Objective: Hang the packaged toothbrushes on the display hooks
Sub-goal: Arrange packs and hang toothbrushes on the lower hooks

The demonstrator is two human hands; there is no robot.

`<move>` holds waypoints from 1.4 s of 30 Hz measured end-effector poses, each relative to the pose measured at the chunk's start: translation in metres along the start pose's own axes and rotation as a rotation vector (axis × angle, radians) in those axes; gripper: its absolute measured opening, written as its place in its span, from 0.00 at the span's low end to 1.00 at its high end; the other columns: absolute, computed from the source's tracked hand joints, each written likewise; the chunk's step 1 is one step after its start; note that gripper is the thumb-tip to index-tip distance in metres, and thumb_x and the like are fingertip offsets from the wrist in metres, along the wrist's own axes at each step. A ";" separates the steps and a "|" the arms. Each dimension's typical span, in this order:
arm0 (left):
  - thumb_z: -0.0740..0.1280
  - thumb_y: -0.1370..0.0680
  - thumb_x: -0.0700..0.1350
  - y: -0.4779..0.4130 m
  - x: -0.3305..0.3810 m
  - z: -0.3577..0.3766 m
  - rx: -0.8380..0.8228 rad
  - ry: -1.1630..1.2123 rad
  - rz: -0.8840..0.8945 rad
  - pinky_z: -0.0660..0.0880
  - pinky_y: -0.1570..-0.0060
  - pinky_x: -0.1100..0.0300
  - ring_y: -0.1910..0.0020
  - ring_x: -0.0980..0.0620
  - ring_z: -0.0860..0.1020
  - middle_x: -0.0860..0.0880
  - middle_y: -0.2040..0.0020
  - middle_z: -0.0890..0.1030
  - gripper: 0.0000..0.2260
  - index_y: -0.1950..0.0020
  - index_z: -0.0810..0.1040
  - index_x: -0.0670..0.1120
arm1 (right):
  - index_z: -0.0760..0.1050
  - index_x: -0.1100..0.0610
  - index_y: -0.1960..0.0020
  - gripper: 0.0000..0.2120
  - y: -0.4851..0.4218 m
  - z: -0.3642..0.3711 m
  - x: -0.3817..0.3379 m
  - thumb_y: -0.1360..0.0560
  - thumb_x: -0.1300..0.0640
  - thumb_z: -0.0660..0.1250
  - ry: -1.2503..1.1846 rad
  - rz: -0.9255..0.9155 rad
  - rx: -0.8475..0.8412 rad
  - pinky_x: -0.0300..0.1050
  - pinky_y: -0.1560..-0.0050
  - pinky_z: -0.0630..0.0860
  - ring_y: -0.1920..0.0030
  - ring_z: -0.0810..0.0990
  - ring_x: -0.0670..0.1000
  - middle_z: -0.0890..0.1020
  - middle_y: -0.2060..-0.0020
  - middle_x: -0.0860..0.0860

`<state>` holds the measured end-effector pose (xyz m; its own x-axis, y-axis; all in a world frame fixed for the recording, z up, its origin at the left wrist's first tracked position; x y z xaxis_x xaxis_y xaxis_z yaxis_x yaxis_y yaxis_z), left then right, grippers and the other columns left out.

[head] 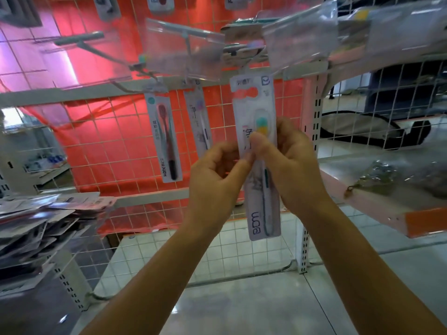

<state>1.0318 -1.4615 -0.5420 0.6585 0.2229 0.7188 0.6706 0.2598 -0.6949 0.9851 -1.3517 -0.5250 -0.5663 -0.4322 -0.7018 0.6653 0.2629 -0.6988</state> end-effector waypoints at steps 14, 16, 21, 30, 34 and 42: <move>0.61 0.19 0.38 0.003 -0.010 -0.007 0.089 0.006 -0.068 0.76 0.62 0.65 0.63 0.57 0.81 0.55 0.61 0.84 0.07 0.50 0.78 0.46 | 0.74 0.52 0.51 0.03 -0.032 -0.008 -0.008 0.22 0.58 0.67 0.185 -0.048 0.096 0.48 0.55 0.82 0.57 0.82 0.50 0.81 0.59 0.48; 0.61 0.19 0.37 0.003 -0.012 -0.010 0.095 -0.011 -0.075 0.76 0.63 0.65 0.63 0.58 0.81 0.56 0.61 0.84 0.08 0.51 0.78 0.48 | 0.73 0.51 0.51 0.04 -0.037 -0.008 -0.008 0.22 0.58 0.67 0.221 -0.070 0.130 0.48 0.54 0.81 0.56 0.82 0.49 0.80 0.58 0.49; 0.61 0.19 0.36 0.003 -0.015 -0.017 0.107 -0.048 -0.085 0.76 0.63 0.66 0.63 0.58 0.81 0.57 0.61 0.84 0.09 0.51 0.78 0.48 | 0.73 0.51 0.51 0.03 -0.049 -0.009 0.001 0.22 0.56 0.67 0.263 -0.011 0.187 0.52 0.53 0.81 0.54 0.82 0.53 0.81 0.56 0.51; 0.60 0.19 0.36 0.005 -0.019 -0.019 0.111 -0.066 -0.095 0.77 0.63 0.65 0.62 0.57 0.81 0.56 0.61 0.83 0.09 0.50 0.78 0.47 | 0.74 0.52 0.50 0.04 -0.033 -0.011 -0.003 0.23 0.56 0.68 0.313 -0.092 0.212 0.47 0.60 0.81 0.60 0.82 0.49 0.81 0.60 0.47; 0.60 0.19 0.36 0.007 -0.021 -0.015 0.110 -0.047 -0.110 0.77 0.63 0.65 0.62 0.57 0.81 0.55 0.62 0.83 0.09 0.52 0.78 0.48 | 0.73 0.50 0.50 0.05 -0.025 -0.013 -0.013 0.24 0.57 0.68 0.273 -0.184 0.225 0.47 0.59 0.82 0.60 0.83 0.49 0.81 0.61 0.46; 0.60 0.19 0.36 0.007 -0.019 -0.009 0.092 -0.063 -0.105 0.78 0.61 0.65 0.62 0.56 0.81 0.56 0.62 0.83 0.09 0.51 0.78 0.47 | 0.73 0.51 0.50 0.05 -0.023 -0.022 -0.023 0.23 0.58 0.68 0.242 -0.157 0.256 0.44 0.60 0.82 0.59 0.83 0.51 0.81 0.60 0.47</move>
<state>1.0270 -1.4720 -0.5609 0.5620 0.2479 0.7891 0.6982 0.3694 -0.6132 0.9721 -1.3290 -0.4960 -0.7491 -0.2255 -0.6229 0.6439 -0.0273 -0.7646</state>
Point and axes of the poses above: each hand's wrist, its own y-axis away from the middle knuckle, its own z-axis out of the palm, x = y × z, the point moved 5 cm from there along -y, towards the middle knuckle
